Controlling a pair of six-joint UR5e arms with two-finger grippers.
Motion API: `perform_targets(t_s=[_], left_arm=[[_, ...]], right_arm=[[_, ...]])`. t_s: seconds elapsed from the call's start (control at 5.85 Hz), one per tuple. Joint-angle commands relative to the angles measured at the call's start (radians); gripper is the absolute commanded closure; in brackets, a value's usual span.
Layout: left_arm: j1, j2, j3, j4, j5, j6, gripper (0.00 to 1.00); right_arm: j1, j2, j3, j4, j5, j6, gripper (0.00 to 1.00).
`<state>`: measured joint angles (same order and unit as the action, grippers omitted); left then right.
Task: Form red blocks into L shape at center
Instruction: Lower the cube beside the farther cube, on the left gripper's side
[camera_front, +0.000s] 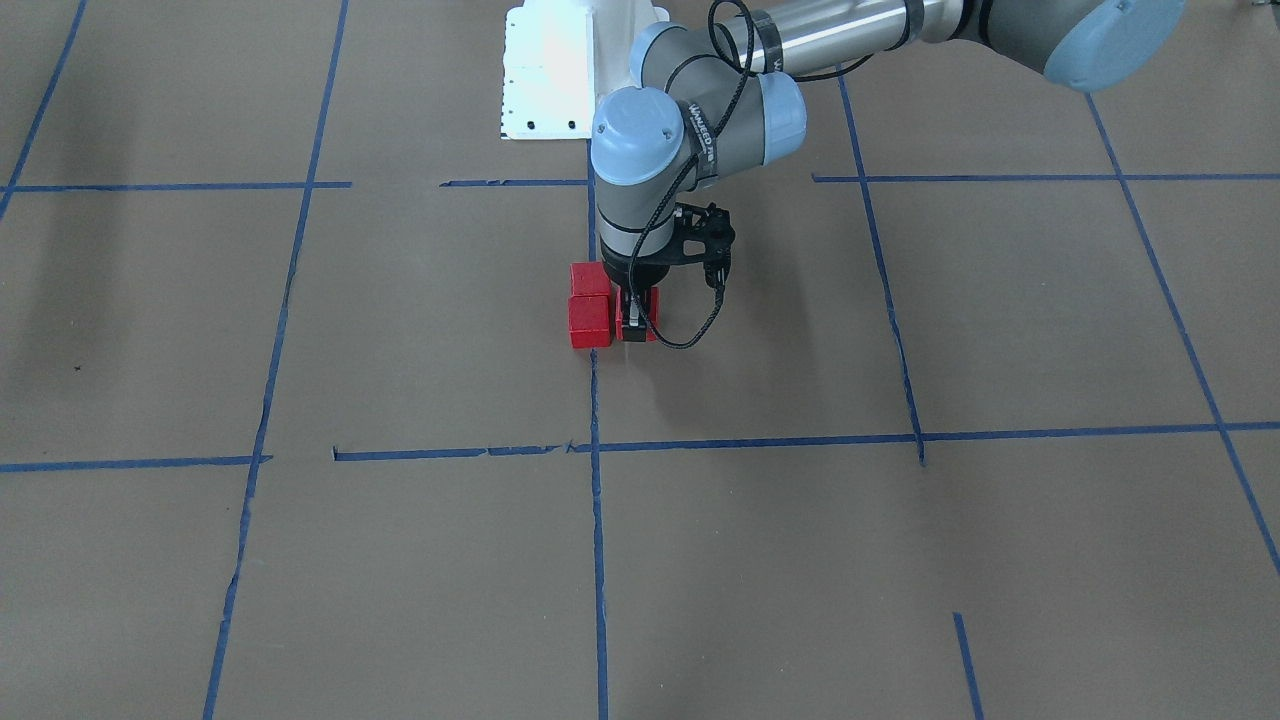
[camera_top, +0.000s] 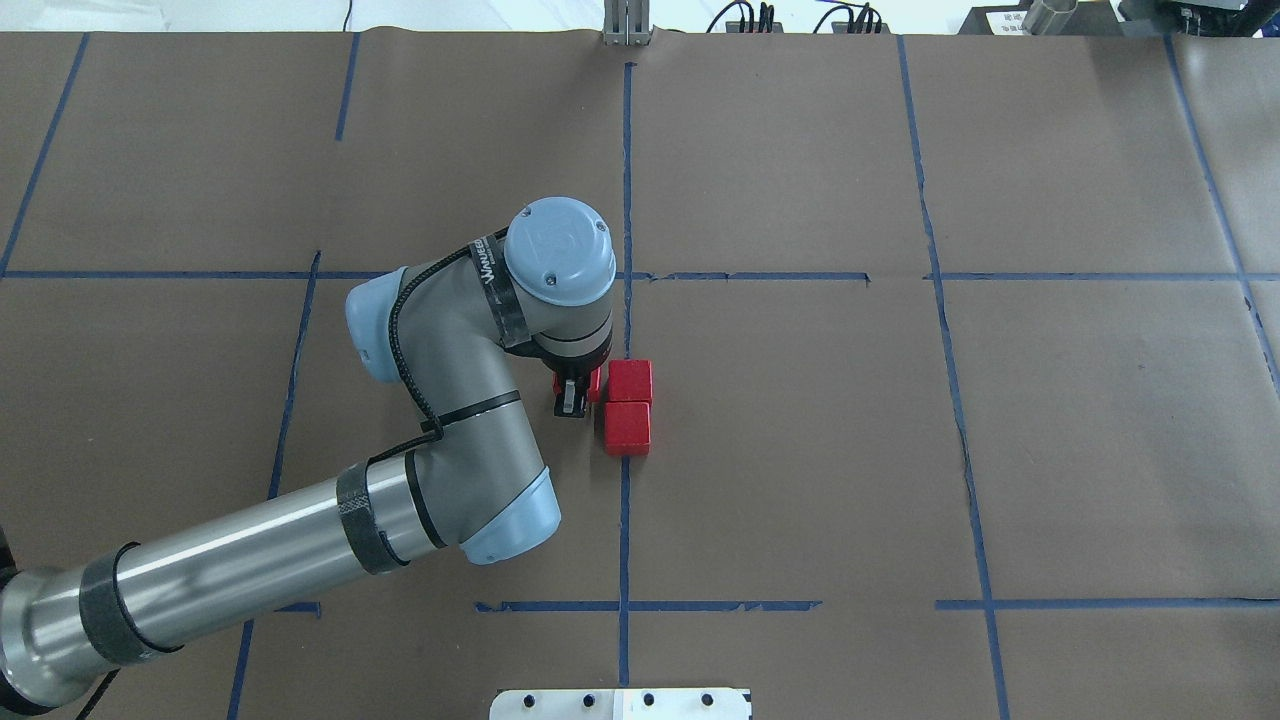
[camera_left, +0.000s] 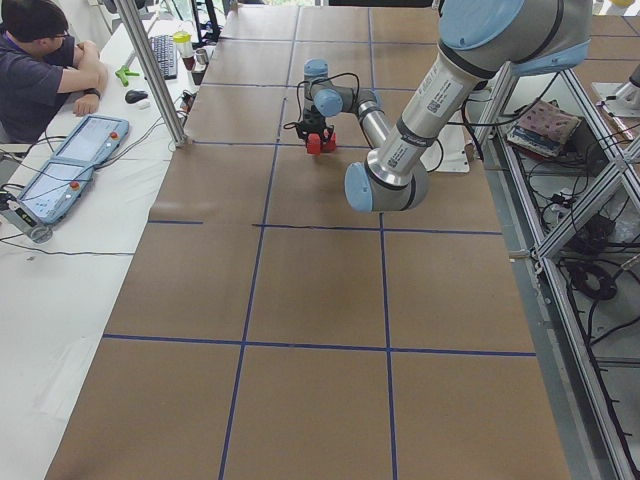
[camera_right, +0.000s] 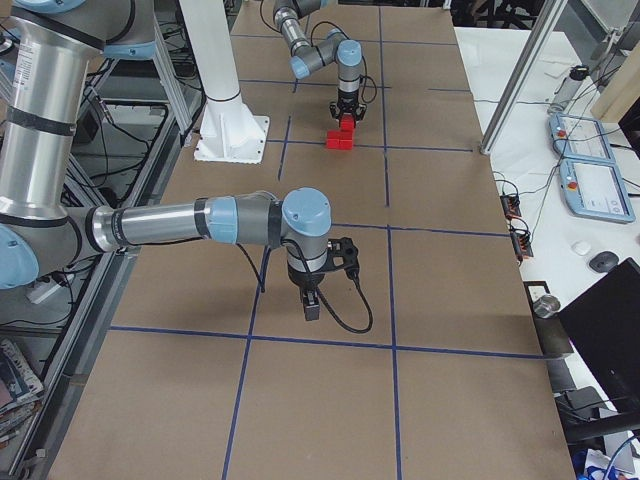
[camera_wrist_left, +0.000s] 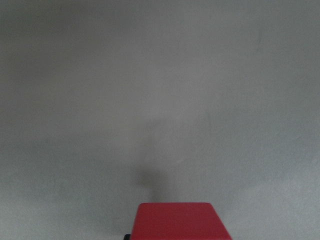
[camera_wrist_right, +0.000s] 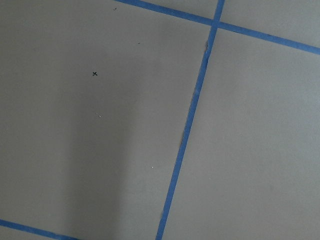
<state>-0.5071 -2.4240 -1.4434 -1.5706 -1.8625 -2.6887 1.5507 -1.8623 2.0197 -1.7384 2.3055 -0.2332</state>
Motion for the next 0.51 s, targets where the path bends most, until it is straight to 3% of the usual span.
perform_targets(t_s=[0.0, 0.34], left_arm=[[0.002, -0.009, 0.017, -0.012, 0.006, -0.008, 0.56], [0.004, -0.007, 0.028, -0.016, 0.006, -0.022, 0.55]], right_arm=[[0.003, 0.0, 0.001, 0.0, -0.001, 0.0, 0.0], [0.003, 0.0, -0.001, -0.001, -0.001, 0.0, 0.0]])
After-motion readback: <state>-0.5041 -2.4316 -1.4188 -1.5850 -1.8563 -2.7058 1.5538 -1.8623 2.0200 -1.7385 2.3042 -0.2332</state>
